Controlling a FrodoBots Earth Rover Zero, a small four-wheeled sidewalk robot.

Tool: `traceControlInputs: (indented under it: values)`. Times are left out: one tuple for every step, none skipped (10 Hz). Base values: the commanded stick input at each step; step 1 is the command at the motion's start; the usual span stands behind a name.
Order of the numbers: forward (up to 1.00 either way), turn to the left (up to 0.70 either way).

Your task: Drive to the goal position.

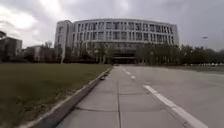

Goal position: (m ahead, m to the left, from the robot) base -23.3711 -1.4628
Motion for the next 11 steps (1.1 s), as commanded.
traceControlInputs:
  values:
    - [1.00, -0.27]
    - [1.00, -0.27]
    - [1.00, -0.27]
    - [1.00, -0.27]
    - [1.00, -0.27]
    - [1.00, -0.27]
    - [1.00, -0.27]
    - [1.00, -0.27]
    - [1.00, -0.27]
    - [1.00, -0.27]
    - [1.00, -0.27]
